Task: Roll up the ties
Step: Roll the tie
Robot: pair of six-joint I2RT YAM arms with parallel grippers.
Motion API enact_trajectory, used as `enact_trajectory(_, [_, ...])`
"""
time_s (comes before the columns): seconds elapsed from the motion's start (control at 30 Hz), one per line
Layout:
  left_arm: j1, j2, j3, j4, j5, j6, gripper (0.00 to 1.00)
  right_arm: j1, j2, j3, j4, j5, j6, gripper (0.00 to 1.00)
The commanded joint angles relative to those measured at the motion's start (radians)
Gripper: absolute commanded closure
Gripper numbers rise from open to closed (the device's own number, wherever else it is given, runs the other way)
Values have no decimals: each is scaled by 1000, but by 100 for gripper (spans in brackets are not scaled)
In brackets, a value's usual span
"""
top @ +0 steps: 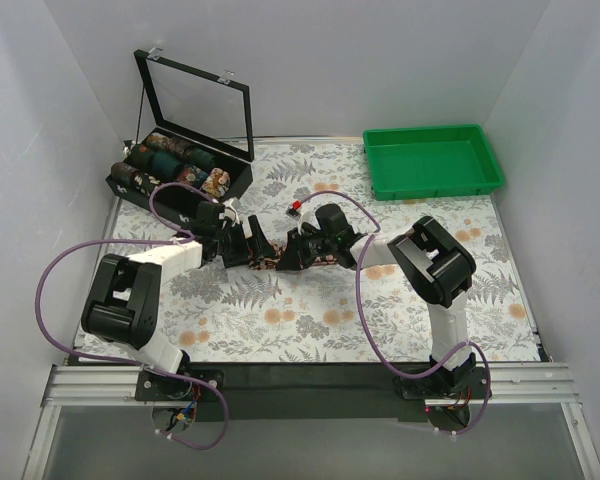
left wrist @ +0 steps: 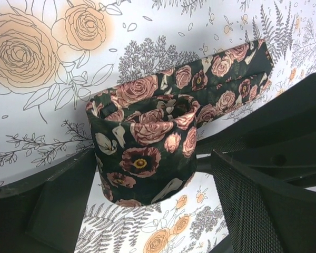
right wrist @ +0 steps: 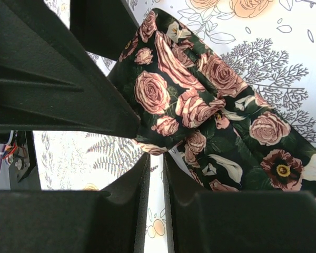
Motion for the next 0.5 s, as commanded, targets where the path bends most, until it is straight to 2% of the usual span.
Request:
enact_trajectory(0.0, [5, 12, -7, 37, 20, 2, 19, 2, 16, 37, 42, -6, -19, 81])
enact_trajectory(0.17, [5, 34, -15, 44, 18, -20, 22, 2, 16, 38, 42, 0, -18, 81])
enact_trajectory(0.3, [5, 40, -19, 45, 9, -41, 28, 2, 13, 40, 44, 5, -17, 81])
enact_trajectory(0.33, [5, 42, -19, 44, 7, -41, 34, 2, 14, 41, 44, 5, -15, 81])
enact_trajectory(0.47, [5, 42, -26, 45, -2, -54, 47, 0, 2, 37, 44, 5, -18, 81])
